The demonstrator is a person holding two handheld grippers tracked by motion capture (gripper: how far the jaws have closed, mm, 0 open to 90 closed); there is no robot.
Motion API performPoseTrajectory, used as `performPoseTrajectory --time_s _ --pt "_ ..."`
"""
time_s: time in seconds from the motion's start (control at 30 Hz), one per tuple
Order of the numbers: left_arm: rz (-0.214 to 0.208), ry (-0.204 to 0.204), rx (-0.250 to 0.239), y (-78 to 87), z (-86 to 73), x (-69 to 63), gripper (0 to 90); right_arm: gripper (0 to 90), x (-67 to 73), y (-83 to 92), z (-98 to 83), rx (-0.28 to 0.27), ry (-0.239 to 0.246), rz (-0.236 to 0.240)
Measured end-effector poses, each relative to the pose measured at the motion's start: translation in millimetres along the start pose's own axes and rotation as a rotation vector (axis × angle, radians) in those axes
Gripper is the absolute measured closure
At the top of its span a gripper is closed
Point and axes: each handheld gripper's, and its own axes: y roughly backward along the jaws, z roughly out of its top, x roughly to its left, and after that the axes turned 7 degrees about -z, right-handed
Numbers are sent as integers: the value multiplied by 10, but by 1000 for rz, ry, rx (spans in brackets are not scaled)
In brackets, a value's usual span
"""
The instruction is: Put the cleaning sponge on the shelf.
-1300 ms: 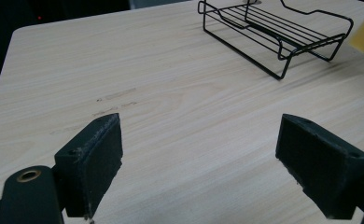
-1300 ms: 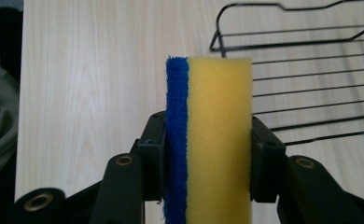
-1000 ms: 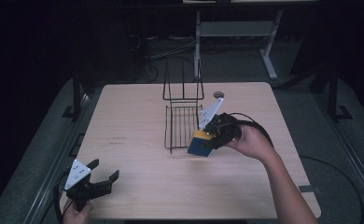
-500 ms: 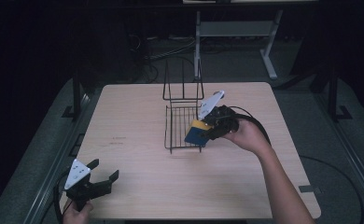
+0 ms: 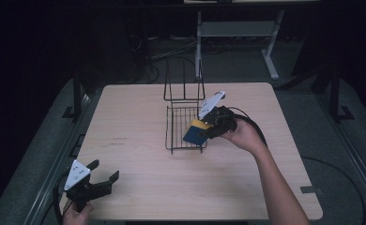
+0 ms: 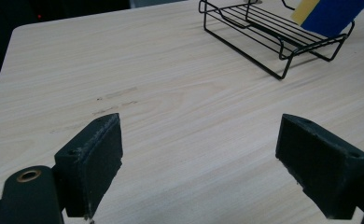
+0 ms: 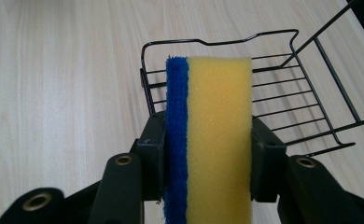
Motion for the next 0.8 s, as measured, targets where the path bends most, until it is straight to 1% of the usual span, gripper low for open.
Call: performPoseTrajectory --time_s 0.07,0.13,0.17,0.23,0.27,0.33,0.4,0.43,0.47,0.5,0.57,0.7,0.8 --pt "1 1 -2 -1 2 -4 141 558 -17 -12 -12 -4 -10 -1" --pt "3 0 0 -2 2 -3 141 553 -53 -19 -26 -21 -21 7" --pt "2 1 0 -2 1 -2 141 551 -66 -26 -28 -28 -22 1" --pt "2 1 1 -2 1 -2 141 547 -77 -38 -30 -25 -25 -1" --pt "2 0 2 -3 1 -3 141 544 -81 -51 -30 -25 -33 2" --pt "1 -2 1 -3 3 -6 141 510 -96 -102 -33 -27 -52 4" --pt "2 0 -1 -1 2 -7 141 505 -113 -128 -46 -35 -76 9" --pt "2 2 -3 0 1 -4 141 505 -113 -128 -46 -35 -76 9" --pt "3 4 -2 3 0 3 141 492 -129 -162 -59 -43 -87 15" --pt "3 3 0 5 -1 6 141 496 -133 -177 -64 -42 -91 17" --pt "4 2 0 6 -1 7 141 501 -136 -206 -68 -41 -78 16" --pt "4 2 0 2 0 4 141 501 -136 -230 -80 -47 -84 15" --pt "3 3 -3 6 0 2 141 507 -148 -264 -119 -48 -112 29"
